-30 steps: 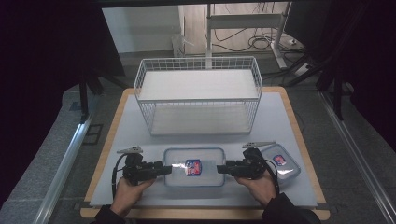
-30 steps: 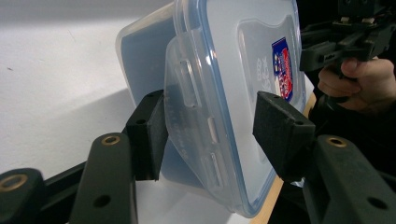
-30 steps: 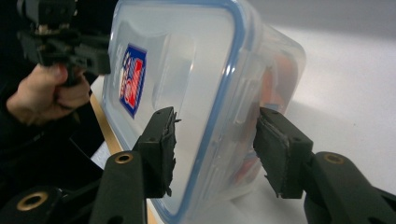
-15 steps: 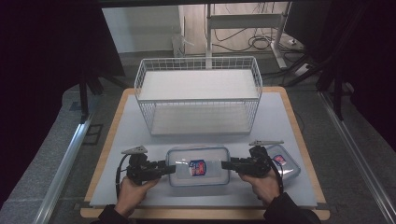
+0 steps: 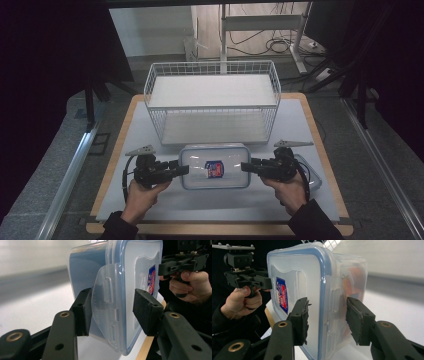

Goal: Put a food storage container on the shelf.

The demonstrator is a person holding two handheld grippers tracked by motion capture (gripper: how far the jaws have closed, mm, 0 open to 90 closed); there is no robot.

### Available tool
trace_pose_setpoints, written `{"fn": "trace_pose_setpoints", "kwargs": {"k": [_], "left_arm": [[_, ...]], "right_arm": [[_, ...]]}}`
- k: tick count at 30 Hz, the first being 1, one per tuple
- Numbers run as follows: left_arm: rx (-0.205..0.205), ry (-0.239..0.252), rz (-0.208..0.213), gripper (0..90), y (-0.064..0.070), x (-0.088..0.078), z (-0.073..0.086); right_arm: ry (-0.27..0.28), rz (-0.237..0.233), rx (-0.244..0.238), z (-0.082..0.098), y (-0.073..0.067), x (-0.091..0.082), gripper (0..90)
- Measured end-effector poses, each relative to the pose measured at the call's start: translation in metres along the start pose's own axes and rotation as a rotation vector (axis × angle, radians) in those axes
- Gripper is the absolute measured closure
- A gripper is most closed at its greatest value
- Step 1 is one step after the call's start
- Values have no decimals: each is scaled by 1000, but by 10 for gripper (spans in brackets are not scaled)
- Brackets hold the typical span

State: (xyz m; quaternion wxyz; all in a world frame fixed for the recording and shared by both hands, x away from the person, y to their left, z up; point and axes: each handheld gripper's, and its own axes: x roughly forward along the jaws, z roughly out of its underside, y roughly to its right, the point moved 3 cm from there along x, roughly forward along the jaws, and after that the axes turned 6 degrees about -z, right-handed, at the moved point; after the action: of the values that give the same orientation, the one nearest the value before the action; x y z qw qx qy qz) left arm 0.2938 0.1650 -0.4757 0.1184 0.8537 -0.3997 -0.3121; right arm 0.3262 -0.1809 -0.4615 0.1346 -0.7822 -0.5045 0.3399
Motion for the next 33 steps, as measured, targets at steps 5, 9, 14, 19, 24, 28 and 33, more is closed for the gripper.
{"fn": "trace_pose_setpoints", "kwargs": {"k": [5, 9, 14, 19, 24, 28, 33], "left_arm": [[30, 13, -9, 507, 8, -6, -23], [56, 26, -12, 510, 11, -11, -43], [73, 37, -16, 512, 13, -17, -66], [81, 45, -21, 511, 14, -22, -85], [67, 57, -18, 511, 10, -24, -99], [63, 67, -15, 511, 8, -26, -108], [57, 76, -9, 512, 4, -29, -123]], "right_arm": [[23, -4, -29, -19, -5, -8, 536], [43, -17, -30, -35, -9, -13, 535], [63, -33, -23, -54, -10, -16, 536], [81, -38, -39, -72, -12, -18, 536], [81, -24, -63, -90, -17, -18, 536], [82, -21, -71, -103, -19, -17, 536], [87, -19, -81, -119, -21, -16, 536]]}}
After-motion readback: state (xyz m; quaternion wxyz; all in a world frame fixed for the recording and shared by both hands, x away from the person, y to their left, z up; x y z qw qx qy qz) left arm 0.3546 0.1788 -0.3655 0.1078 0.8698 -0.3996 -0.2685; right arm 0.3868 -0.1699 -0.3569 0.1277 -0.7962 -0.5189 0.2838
